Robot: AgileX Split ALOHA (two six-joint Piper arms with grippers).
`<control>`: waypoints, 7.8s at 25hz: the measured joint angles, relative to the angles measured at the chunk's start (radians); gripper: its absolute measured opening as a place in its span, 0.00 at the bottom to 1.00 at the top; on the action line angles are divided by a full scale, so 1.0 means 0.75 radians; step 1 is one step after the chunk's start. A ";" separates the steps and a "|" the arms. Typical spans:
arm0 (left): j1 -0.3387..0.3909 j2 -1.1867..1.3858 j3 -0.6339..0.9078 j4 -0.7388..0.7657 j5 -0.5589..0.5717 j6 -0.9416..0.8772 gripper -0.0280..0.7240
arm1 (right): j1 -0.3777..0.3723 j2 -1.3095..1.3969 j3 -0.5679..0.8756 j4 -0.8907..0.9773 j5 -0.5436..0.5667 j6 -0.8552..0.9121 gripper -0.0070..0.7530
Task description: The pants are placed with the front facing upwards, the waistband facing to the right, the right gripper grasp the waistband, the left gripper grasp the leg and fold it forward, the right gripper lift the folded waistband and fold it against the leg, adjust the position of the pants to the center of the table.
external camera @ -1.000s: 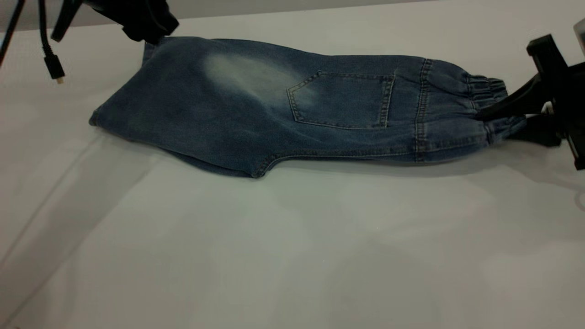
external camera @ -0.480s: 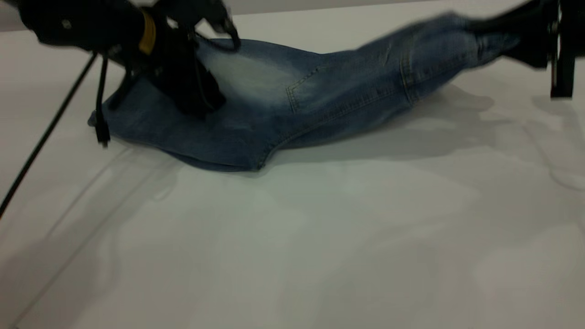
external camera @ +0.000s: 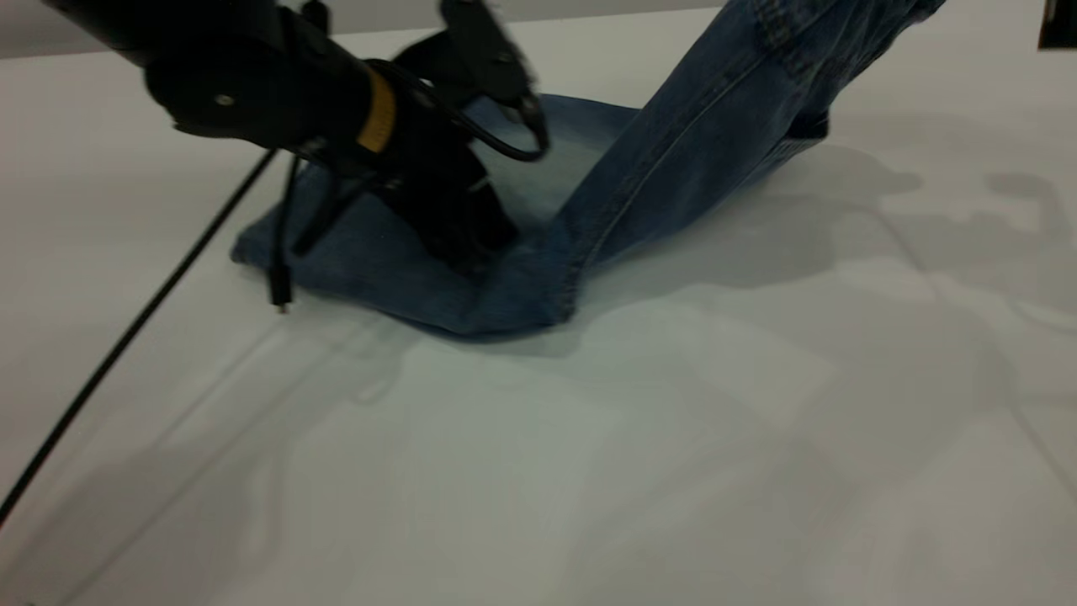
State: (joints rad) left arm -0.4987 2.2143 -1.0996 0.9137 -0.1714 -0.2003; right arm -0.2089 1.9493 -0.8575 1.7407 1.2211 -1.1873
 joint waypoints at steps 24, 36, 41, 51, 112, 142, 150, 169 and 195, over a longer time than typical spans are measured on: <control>-0.040 -0.122 0.000 0.006 0.238 -0.043 0.63 | 0.093 -0.139 0.003 0.004 0.000 -0.034 0.09; 0.063 -0.112 0.014 0.000 0.343 -0.059 0.63 | 0.140 -0.139 0.003 0.006 0.000 -0.045 0.09; 0.063 -0.045 0.013 0.000 0.264 -0.062 0.63 | 0.215 -0.140 -0.013 0.004 0.000 -0.073 0.09; 0.010 -0.016 0.012 0.004 0.183 -0.116 0.62 | 0.275 -0.148 -0.040 0.003 -0.003 -0.069 0.09; 0.171 -1.108 0.013 0.074 0.363 -0.097 0.62 | 0.799 0.285 -0.398 0.005 -0.392 0.103 0.64; 0.171 -1.108 0.013 0.072 0.361 -0.099 0.62 | 0.981 0.291 -0.752 -1.622 -0.845 1.838 0.56; 0.171 -1.108 0.013 0.072 0.361 -0.099 0.62 | 0.992 0.291 -0.969 -2.091 -0.466 1.981 0.55; 0.171 -1.108 0.013 0.072 0.363 -0.105 0.62 | 1.126 0.436 -0.976 -1.781 -0.778 2.108 0.55; 0.171 -1.108 0.013 0.072 0.367 -0.105 0.62 | 1.197 0.575 -1.048 -1.666 -0.371 1.730 0.55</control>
State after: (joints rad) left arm -0.3707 1.3834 -1.0896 0.9675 0.1036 -0.2790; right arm 0.6890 2.3805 -1.6437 0.4910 0.9433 0.1104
